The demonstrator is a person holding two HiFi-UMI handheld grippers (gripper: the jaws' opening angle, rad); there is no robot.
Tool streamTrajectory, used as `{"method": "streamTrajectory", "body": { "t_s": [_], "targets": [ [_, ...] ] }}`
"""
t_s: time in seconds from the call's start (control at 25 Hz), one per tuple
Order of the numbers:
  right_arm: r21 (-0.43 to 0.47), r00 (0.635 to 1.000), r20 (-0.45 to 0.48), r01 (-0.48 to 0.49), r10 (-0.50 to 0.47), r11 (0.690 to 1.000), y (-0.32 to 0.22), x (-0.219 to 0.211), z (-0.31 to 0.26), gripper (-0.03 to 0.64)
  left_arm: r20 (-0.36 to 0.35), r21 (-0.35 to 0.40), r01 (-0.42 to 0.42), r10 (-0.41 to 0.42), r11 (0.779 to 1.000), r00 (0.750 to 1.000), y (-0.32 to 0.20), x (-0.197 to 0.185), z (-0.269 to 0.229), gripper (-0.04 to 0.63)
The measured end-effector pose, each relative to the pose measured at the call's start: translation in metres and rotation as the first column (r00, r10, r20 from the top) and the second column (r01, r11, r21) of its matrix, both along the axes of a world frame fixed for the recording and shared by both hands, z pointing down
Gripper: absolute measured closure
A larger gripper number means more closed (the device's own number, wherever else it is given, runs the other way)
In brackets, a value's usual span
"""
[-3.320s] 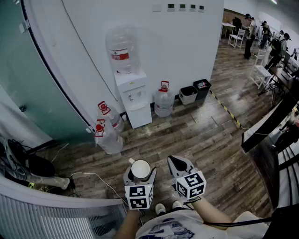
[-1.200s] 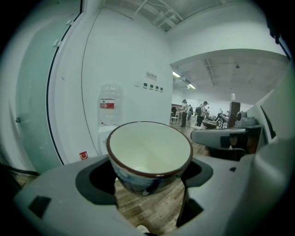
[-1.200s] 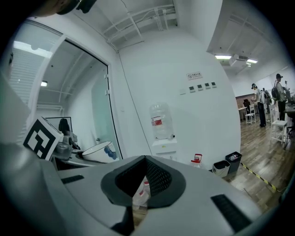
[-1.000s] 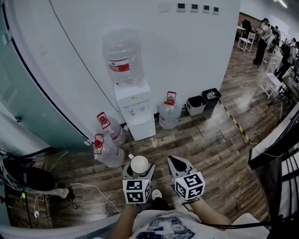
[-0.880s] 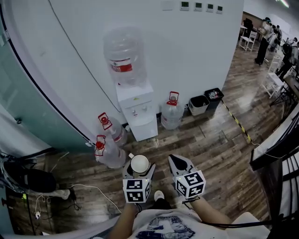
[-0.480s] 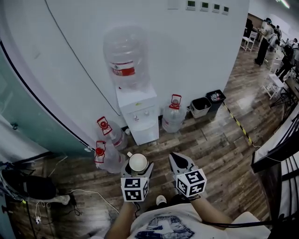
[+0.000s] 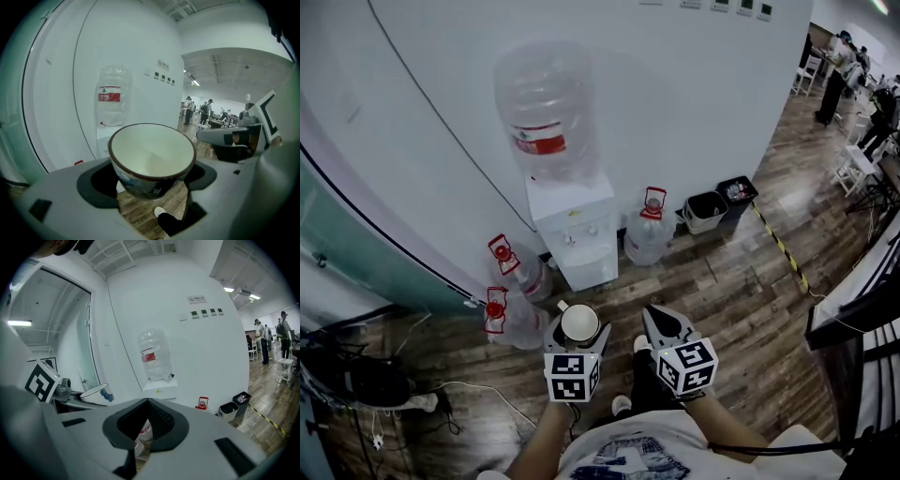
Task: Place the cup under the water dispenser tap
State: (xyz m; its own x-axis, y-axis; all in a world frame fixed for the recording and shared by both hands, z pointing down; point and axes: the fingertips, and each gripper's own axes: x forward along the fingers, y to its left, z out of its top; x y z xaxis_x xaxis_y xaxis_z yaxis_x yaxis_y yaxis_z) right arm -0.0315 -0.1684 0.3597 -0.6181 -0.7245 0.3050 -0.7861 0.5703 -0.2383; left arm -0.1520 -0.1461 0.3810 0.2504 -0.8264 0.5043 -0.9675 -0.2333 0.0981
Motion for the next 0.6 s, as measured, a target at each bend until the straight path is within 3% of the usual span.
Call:
{"method": "streamTrajectory", "body": {
  "t_s": [0.32,0.6],
  "targets": [
    [-0.028,0.999,-0.008,0.039,-0.039,0.999,-0.091,-0.013,0.028,0.595,-0.001,-0.027,0.014,-0.014,1.000,1.000,-0.089,0.000,0.029,0.163],
    [-0.061,0.997,-0.026,0.077,-0.079,0.995,-0.162,-0.037,0.084,0.595,-0.004,-0.064,0.044,-0.044,0.997,0.999,-0.164,-0.012,0.086,0.163]
  ]
}}
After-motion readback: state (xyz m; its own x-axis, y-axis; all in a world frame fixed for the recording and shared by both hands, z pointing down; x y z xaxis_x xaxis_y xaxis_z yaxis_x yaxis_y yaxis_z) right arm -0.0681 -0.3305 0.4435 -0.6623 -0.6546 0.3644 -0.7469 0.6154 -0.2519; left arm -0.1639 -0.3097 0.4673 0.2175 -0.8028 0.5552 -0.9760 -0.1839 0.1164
